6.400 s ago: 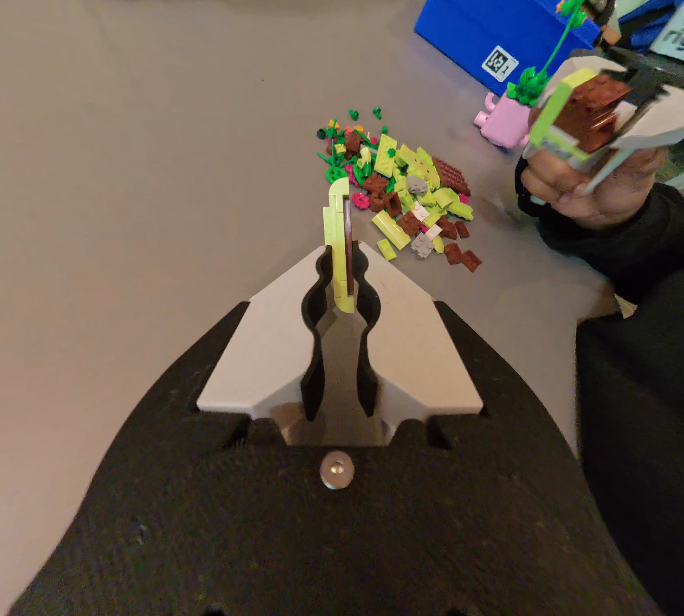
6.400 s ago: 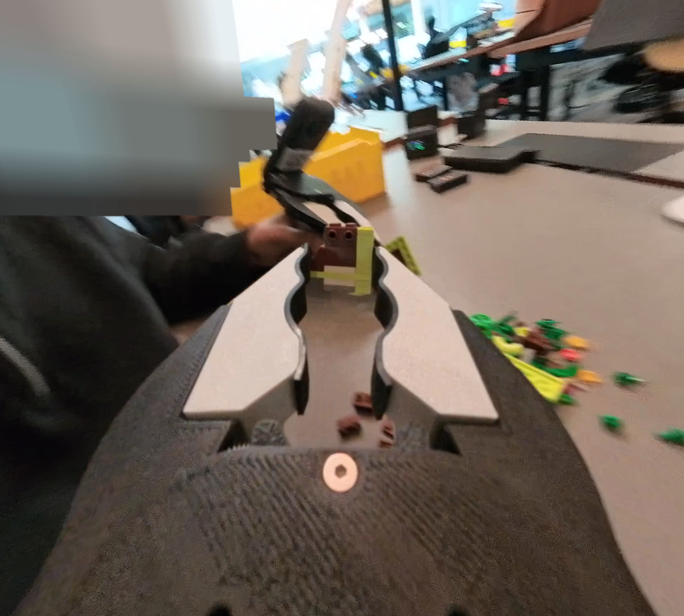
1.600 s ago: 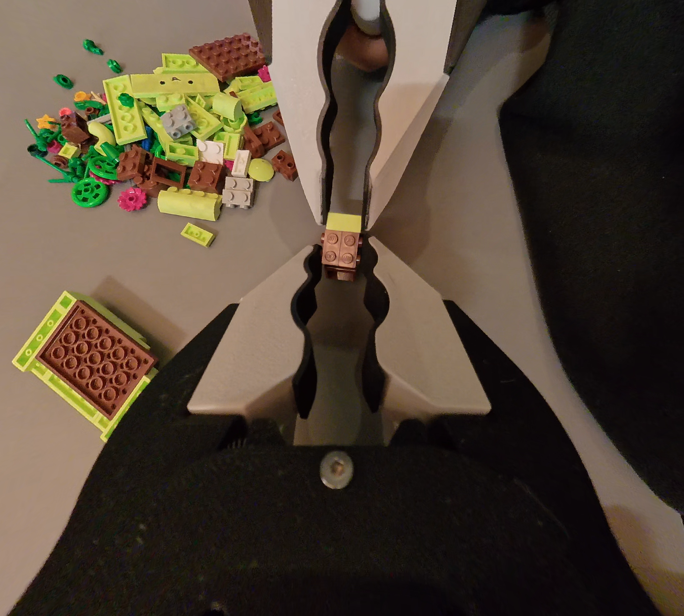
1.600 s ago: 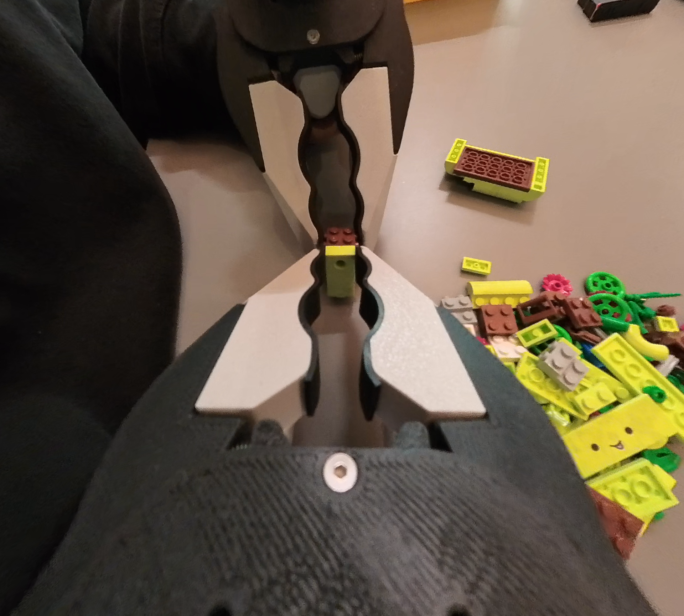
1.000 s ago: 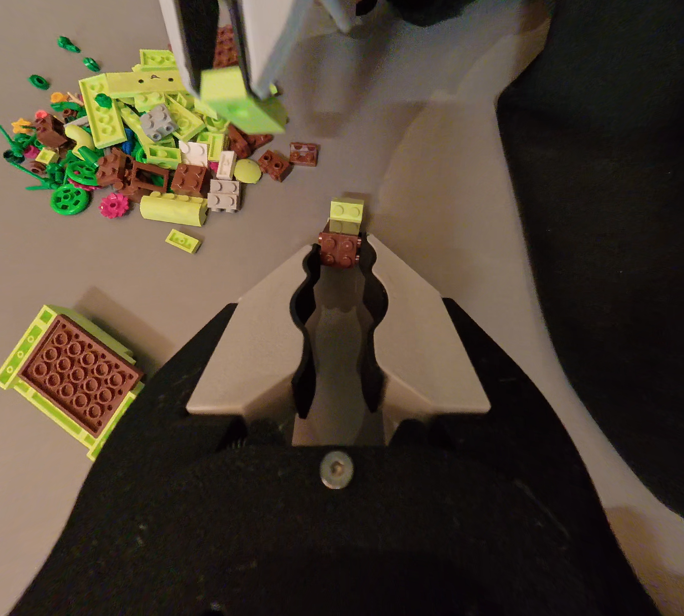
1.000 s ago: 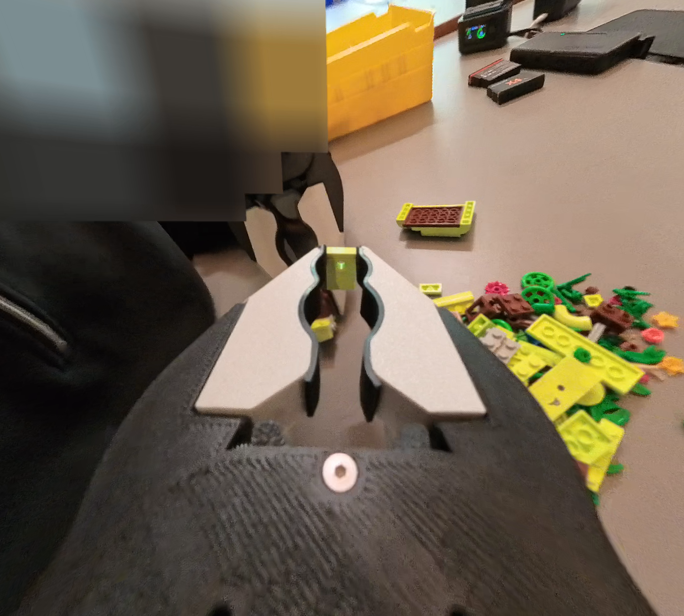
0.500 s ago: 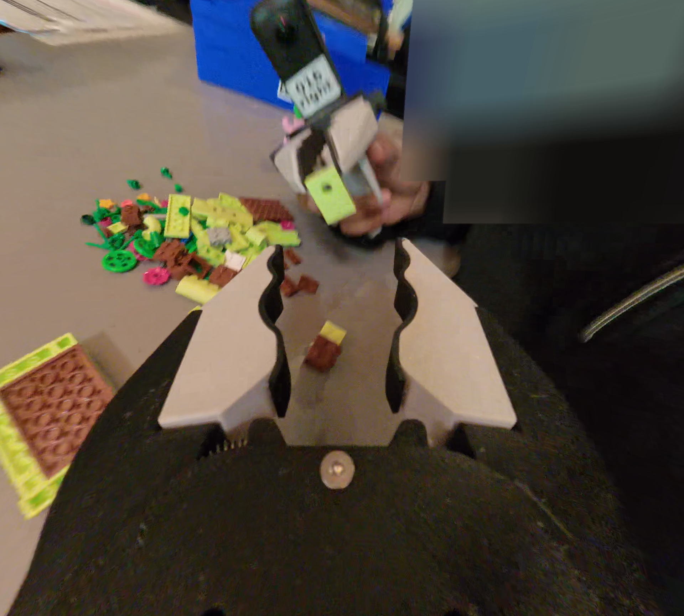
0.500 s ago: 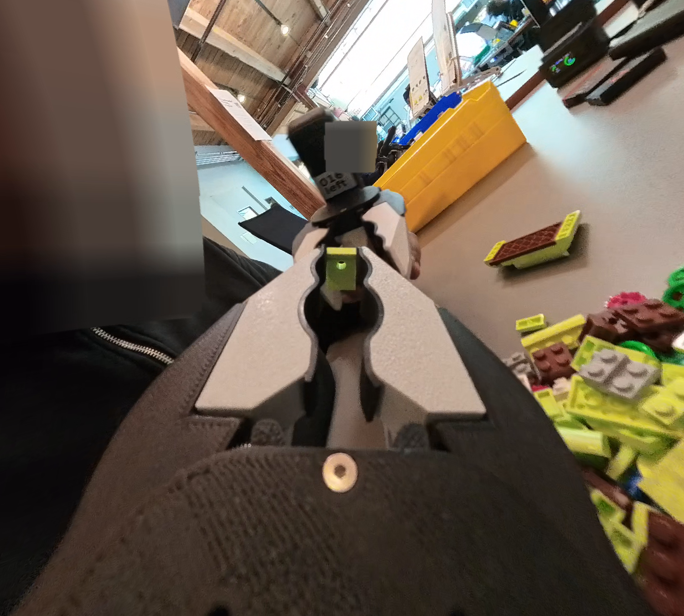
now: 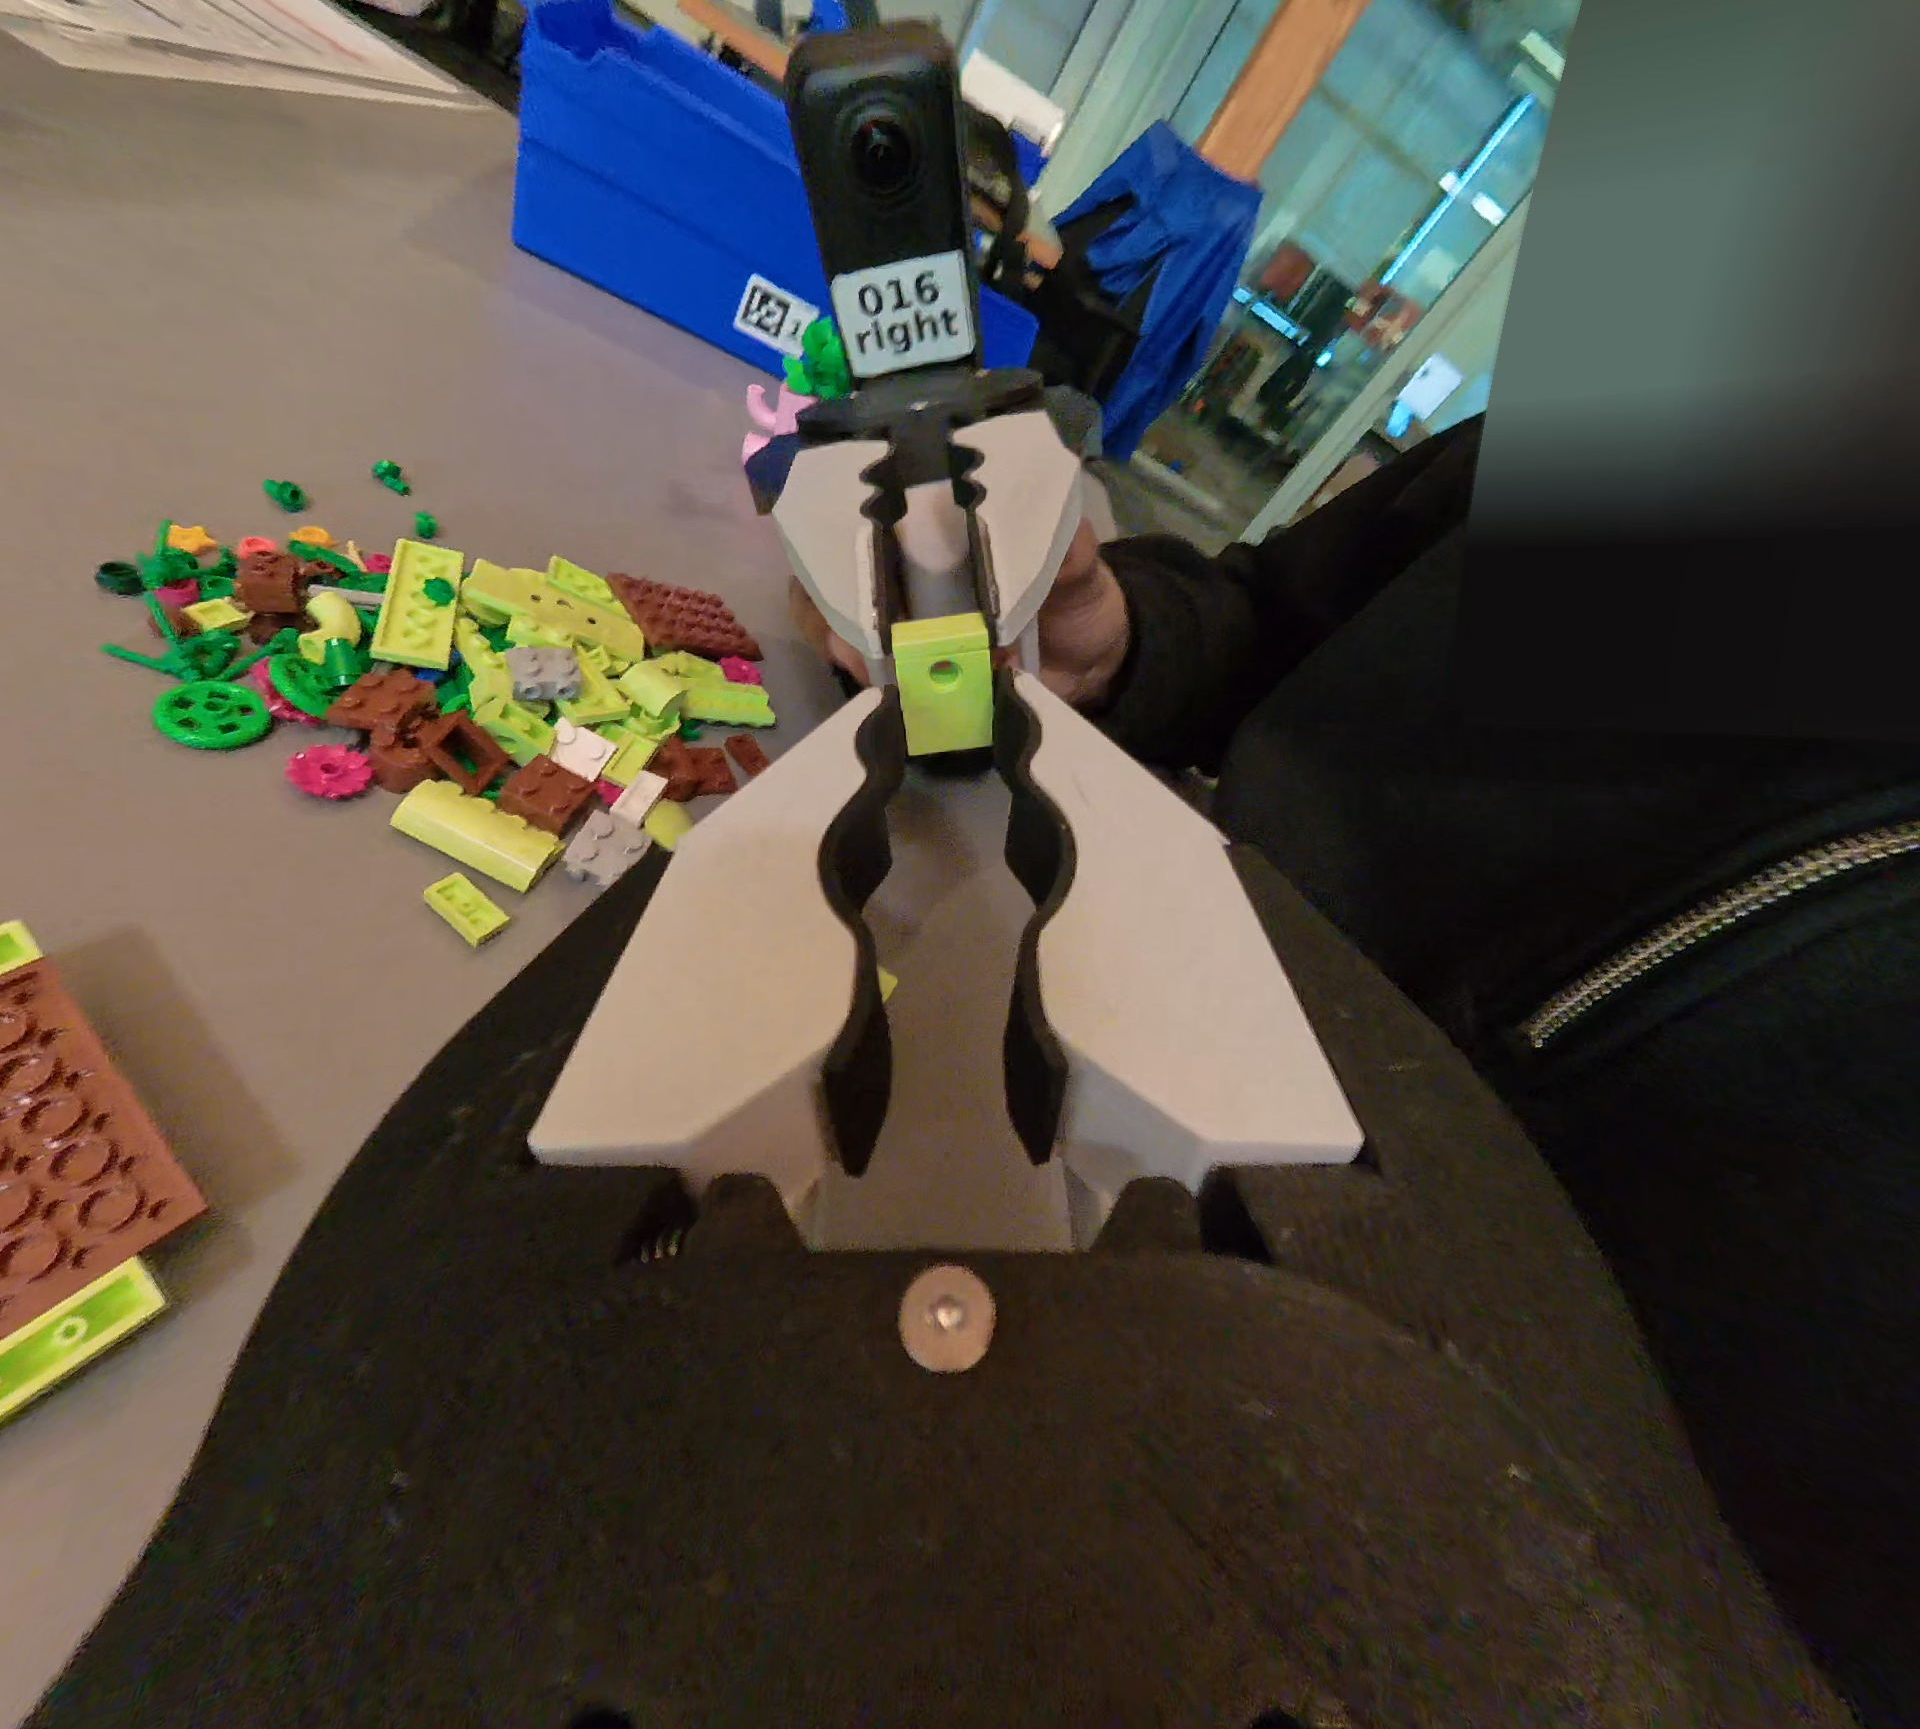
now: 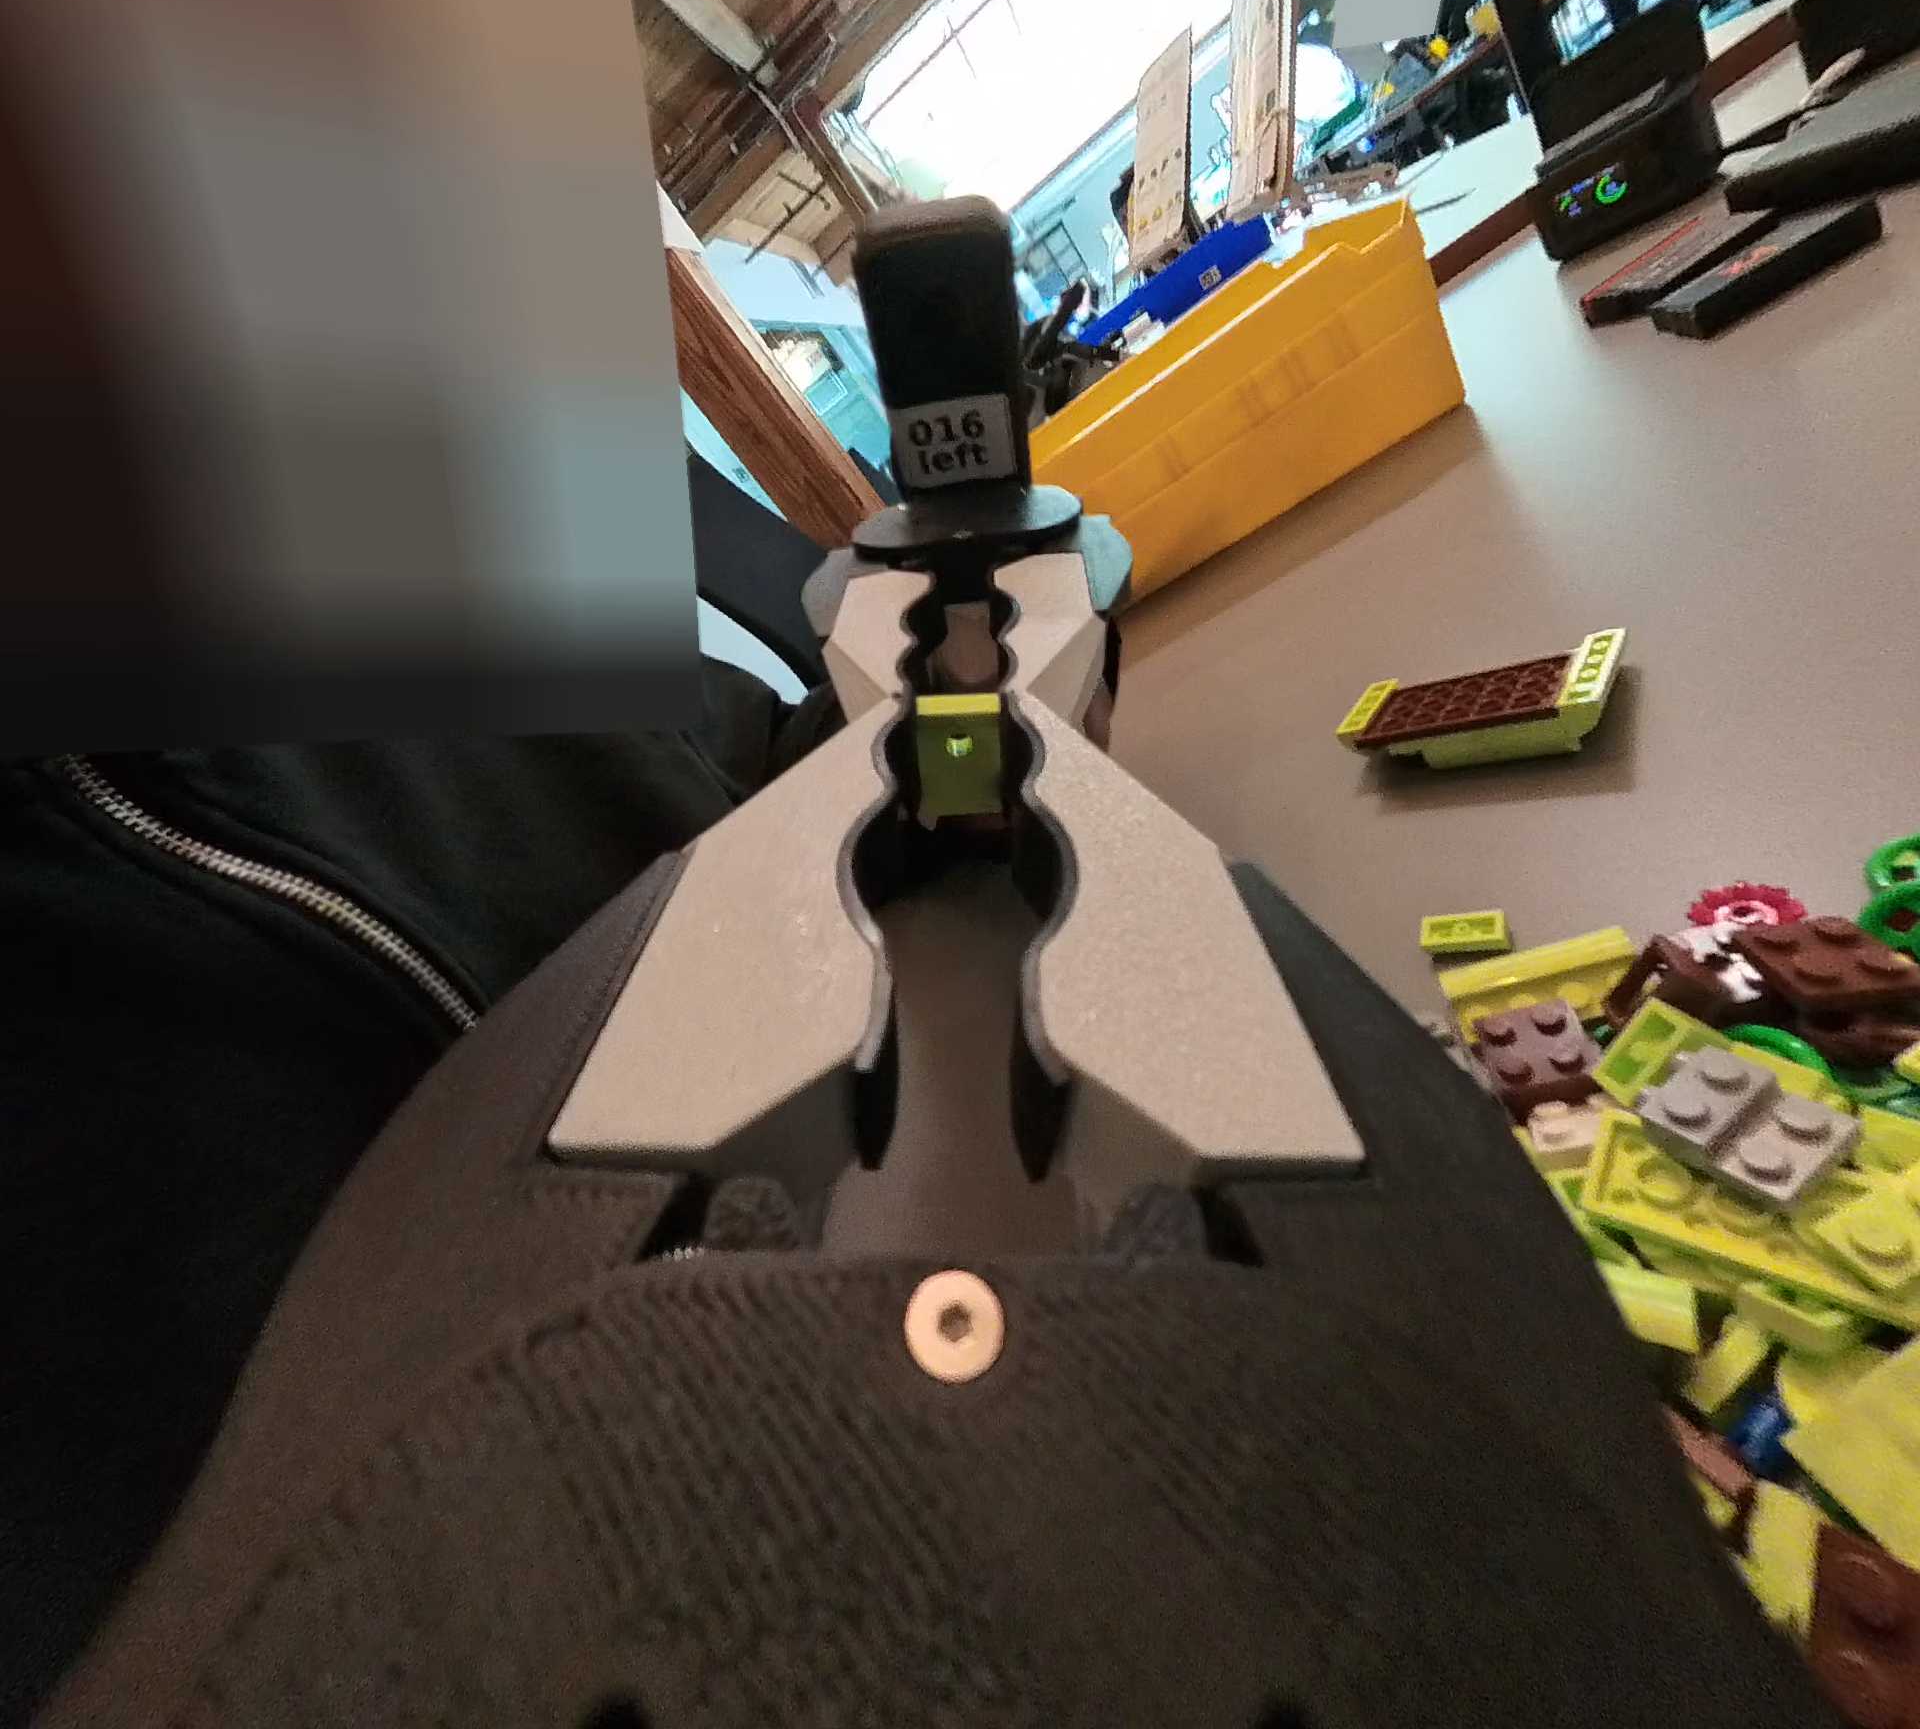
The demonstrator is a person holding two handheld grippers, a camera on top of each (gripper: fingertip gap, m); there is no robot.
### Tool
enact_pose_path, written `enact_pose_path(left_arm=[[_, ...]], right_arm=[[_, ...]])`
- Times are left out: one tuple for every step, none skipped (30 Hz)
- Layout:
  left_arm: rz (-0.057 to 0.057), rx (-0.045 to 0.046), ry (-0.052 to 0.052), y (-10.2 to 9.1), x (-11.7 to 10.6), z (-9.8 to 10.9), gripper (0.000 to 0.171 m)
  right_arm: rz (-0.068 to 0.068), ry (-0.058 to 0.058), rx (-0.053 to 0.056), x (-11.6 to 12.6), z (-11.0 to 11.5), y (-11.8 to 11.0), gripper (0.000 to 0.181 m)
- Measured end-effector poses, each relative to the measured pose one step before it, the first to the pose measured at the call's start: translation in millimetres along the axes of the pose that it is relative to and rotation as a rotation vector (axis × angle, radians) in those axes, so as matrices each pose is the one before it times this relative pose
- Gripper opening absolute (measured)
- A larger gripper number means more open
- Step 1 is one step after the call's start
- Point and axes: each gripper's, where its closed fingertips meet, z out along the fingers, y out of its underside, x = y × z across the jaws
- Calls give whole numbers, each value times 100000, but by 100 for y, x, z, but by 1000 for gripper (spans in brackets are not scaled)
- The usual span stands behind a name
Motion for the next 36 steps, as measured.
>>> enact_pose_path(left_arm=[[1123,-1837,-1670,250,-108,89,14],[-270,-1372,169,147,67,50,15],[-1367,247,713,-118,78,-29,15],[-982,580,473,-161,76,-40,15],[1,-186,-184,-45,-17,-51,15],[463,-282,-959,-17,-93,-53,15],[243,-578,-426,62,0,-13,15],[1567,-6799,-486,1124,-32,239,15],[4675,-7422,-4695,1567,-498,586,15],[1941,-1361,181,518,347,511,15],[-1868,4779,3840,-838,753,-57,15],[-1256,3944,1617,-990,172,-389,15],[121,2497,-1602,-743,-444,-550,15],[382,1165,-2324,-324,-578,-511,15],[963,159,-2908,28,-602,-374,15],[1109,-781,-3155,243,-628,-198,15],[889,-514,-1728,164,-408,-108,15],[630,710,-1119,-74,-291,-74,15],[-36,726,-1186,-119,-299,-72,15],[-228,-479,-681,86,-240,-34,15],[174,-565,-1309,136,-312,-28,15],[789,-422,-1967,129,-344,-27,14],[1309,-1040,-2096,166,-310,-12,15],[1753,-910,-2384,108,-289,-19,14],[2091,-391,-2377,18,-228,-24,14],[2245,-522,-2237,18,-188,0,14],[2411,-1005,-2339,91,-176,20,14],[2822,-1101,-2977,122,-257,38,14],[3242,-1342,-3119,159,-242,61,14],[3516,-1652,-3270,214,-238,106,14],[3885,-1712,-3195,238,-171,128,14],[4007,-1735,-3047,230,-119,157,14],[3907,-1701,-2634,201,-44,160,14],[3593,-1510,-2222,177,9,148,14],[3235,-1096,-1788,98,78,123,14],[2873,-588,-1486,7,91,78,14]], right_arm=[[-223,708,-1729,86,-62,184,13],[481,160,-546,-4,-58,68,13],[2178,-472,1225,-39,-30,-112,13],[3343,-1116,2239,-39,-6,-185,12],[3376,-1226,2058,10,10,-130,12],[2737,-831,1650,71,6,-69,12],[2152,-1381,2662,-77,-33,-267,13],[3870,-3348,9102,-387,-497,-1448,13],[4594,-3985,10986,-451,-895,-2238,13],[-100,1119,3958,106,-710,-1305,13],[-6681,7286,-3345,674,-431,99,13],[-9714,9142,-7135,722,-164,892,13],[-9986,8709,-7538,627,63,945,13],[-9494,8246,-6775,672,128,660,14],[-8553,8056,-6479,844,106,462,14],[-7568,8389,-6749,1058,68,531,14],[-7026,8921,-6654,1234,57,754,14],[-6478,8239,-6576,1194,125,1013,14],[-5150,6824,-6022,965,218,1072,14],[-3871,5028,-4064,638,241,798,14],[-3035,2989,-2159,315,208,438,14],[-2165,2229,-1066,204,124,162,16],[-1666,2252,-72,238,8,-66,22],[-1333,1609,770,161,-74,-211,25],[-647,793,1380,69,-139,-295,29],[52,126,2041,-14,-174,-380,30],[509,-1036,2642,-194,-190,-454,31],[999,-2691,3081,-455,-163,-528,30],[1781,-4237,3262,-718,-104,-526,31],[2807,-5503,3021,-908,-7,-474,30],[3802,-6334,2361,-1020,106,-336,30],[4604,-6408,1615,-967,219,-169,31],[4930,-5955,1156,-855,272,-51,31],[4762,-5061,906,-665,296,25,32],[4416,-3925,606,-449,273,93,32],[3974,-3088,191,-314,256,124,32]])
